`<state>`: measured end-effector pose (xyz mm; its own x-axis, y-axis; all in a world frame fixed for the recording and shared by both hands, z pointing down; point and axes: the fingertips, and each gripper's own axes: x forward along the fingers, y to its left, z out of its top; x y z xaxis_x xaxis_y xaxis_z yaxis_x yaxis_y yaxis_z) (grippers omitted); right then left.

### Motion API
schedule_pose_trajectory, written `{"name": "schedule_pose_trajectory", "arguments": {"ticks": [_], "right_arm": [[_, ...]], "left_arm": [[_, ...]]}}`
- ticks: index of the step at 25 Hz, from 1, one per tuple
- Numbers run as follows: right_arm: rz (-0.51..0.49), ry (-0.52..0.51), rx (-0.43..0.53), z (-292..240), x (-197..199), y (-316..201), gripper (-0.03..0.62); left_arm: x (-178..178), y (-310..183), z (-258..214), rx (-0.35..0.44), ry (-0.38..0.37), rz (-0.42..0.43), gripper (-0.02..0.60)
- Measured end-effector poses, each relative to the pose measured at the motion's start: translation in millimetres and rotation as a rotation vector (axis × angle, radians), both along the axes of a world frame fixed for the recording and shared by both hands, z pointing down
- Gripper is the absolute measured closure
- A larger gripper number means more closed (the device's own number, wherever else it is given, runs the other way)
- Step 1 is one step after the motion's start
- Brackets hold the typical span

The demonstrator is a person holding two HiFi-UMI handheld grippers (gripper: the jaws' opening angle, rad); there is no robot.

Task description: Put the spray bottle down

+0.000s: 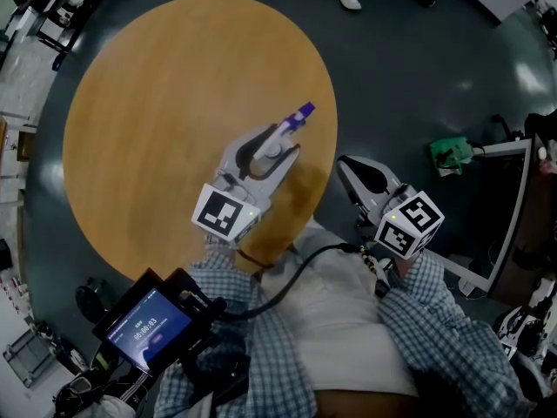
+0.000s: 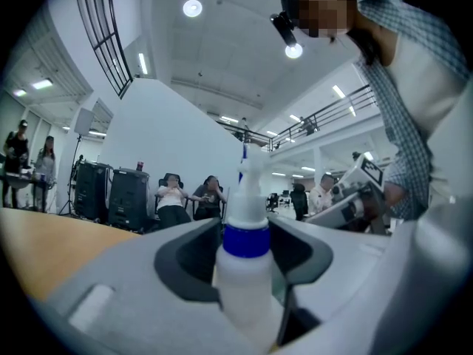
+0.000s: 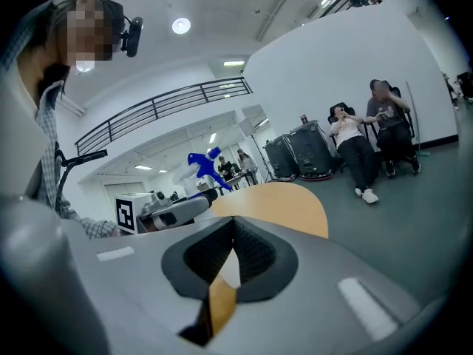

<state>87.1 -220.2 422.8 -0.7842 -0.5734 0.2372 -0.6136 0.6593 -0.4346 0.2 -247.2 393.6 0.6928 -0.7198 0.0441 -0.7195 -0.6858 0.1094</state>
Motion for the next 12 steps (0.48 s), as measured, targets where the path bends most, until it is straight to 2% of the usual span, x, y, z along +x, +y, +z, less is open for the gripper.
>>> {"name": "schedule_pose_trajectory", "arguments": {"ticks": [3,12], "right_arm": [[0.007,0.003,0.008,-3,1,4,0.591],[0.035,-0.001,0.016,0,1,8,0.591]], "left_arm": [[0,5,-4,-0.002,0.032,0.015,0.364],[-13,11,20,-0.032,0.023,0.027,0.33]]}}
